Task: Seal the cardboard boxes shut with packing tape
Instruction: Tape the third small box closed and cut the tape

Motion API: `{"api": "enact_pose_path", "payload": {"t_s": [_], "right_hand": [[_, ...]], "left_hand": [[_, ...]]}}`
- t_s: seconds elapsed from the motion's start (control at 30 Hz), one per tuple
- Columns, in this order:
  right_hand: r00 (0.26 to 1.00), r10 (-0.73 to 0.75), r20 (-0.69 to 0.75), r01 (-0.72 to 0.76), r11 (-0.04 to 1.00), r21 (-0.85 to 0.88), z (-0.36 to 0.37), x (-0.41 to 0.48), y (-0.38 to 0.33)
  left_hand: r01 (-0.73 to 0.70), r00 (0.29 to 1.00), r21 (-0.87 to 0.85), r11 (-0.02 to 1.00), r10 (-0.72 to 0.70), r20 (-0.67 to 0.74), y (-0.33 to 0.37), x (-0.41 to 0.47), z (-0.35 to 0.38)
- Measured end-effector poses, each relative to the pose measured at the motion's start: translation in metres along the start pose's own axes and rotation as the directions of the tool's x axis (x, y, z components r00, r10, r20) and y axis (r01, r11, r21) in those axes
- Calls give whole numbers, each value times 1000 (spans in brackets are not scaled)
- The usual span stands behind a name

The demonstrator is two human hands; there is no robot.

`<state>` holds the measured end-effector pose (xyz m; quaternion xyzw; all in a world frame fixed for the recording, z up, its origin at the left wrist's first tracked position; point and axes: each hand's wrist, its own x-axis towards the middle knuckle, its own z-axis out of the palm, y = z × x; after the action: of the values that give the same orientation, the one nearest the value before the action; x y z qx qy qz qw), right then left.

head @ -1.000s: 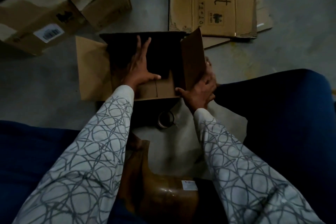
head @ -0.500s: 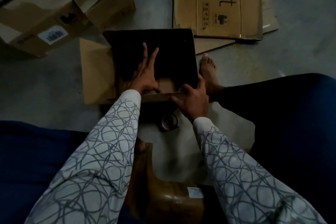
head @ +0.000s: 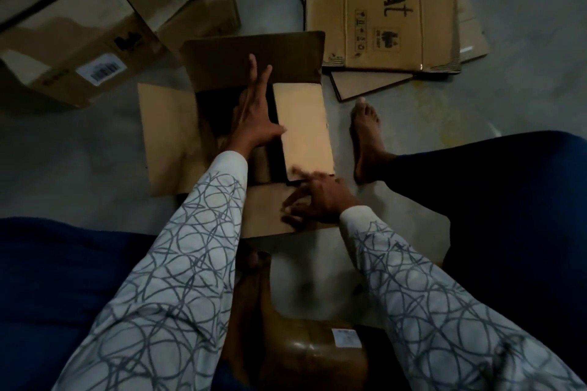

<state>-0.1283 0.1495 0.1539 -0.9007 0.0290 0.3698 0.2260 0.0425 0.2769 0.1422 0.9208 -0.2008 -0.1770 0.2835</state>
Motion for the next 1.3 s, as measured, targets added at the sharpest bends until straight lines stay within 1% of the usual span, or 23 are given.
{"api": "enact_pose_path", "payload": {"t_s": [0.07, 0.2, 0.23, 0.3, 0.37, 0.4, 0.43, 0.47, 0.53, 0.6, 0.63, 0.67, 0.73, 0.83, 0.9, 0.93, 1.0, 1.03, 1.07, 1.13, 1.17, 1.27, 1.3], "right_hand": [[998, 15, 61, -23, 991, 134, -1, 0, -2], [956, 131, -263, -22, 925, 378, 14, -2, 2], [928, 187, -322, -38, 908, 417, 17, 0, 3], [881, 263, -394, -71, 896, 438, 18, 4, 6], [854, 312, -417, -102, 885, 454, 14, 5, 5], [846, 338, -411, -125, 877, 464, 12, 6, 5], [837, 371, -402, -160, 869, 468, 11, 8, 6], [823, 409, -393, -200, 858, 474, 12, 9, 8], [782, 495, -378, -280, 821, 498, 18, 14, 12], [742, 610, -278, -385, 727, 568, 23, 13, 18], [736, 645, -205, -425, 676, 601, 25, 10, 20], [746, 651, -141, -444, 644, 623, 27, 7, 24], [782, 619, -66, -413, 596, 689, 29, 2, 27], [764, 639, -88, -244, 413, 878, 21, -3, 24], [747, 655, -113, -130, 311, 941, 13, 3, 25], [743, 654, -143, -41, 259, 965, 5, 3, 20], [745, 657, -114, 125, 29, 992, -10, 8, 14], [763, 641, -88, 181, -80, 980, -14, 8, 11], [777, 622, -95, 218, -124, 968, -16, 10, 8], [782, 603, -157, 227, -41, 973, -15, 11, 1], [783, 588, -204, 216, 50, 975, -14, 12, -2], [755, 510, -413, 128, 502, 855, -4, 23, 3], [746, 492, -448, 72, 609, 789, -1, 26, 5]], "left_hand": [[67, 997, -37, 997, -68, -30, -5, 0, -2], [337, 929, -56, 940, -341, -143, -33, -22, -5], [463, 860, -49, 885, -462, -217, -42, -33, -6], [725, 625, -39, 687, -680, -383, -58, -57, -13], [861, 405, -141, 489, -826, -392, -66, -75, -24], [880, 358, -179, 440, -862, -359, -67, -80, -26], [884, 356, -171, 436, -863, -357, -63, -84, -27], [872, 395, -130, 472, -835, -384, -56, -87, -26], [783, 562, -31, 621, -728, -392, -29, -89, -19], [647, 751, 66, 759, -621, -224, -2, -91, -4], [594, 804, 96, 799, -587, -92, 4, -92, 4], [567, 817, 117, 815, -575, 43, 4, -94, 13], [569, 774, 120, 814, -579, 255, -10, -101, 24], [584, 706, 12, 812, -515, 486, -30, -110, 16], [544, 700, -72, 836, -405, 588, -33, -105, -4], [501, 702, -82, 862, -349, 620, -35, -99, -14], [422, 717, -22, 906, -319, 620, -36, -87, -29], [400, 757, 32, 916, -350, 552, -36, -83, -31], [381, 811, 94, 920, -381, 444, -37, -80, -30], [306, 917, 247, 919, -355, 183, -38, -81, -18], [260, 949, 314, 913, -302, 93, -36, -83, -12], [197, 978, 384, 902, -210, -9, -37, -81, -1], [200, 977, 386, 901, -211, -12, -38, -77, 0]]}}
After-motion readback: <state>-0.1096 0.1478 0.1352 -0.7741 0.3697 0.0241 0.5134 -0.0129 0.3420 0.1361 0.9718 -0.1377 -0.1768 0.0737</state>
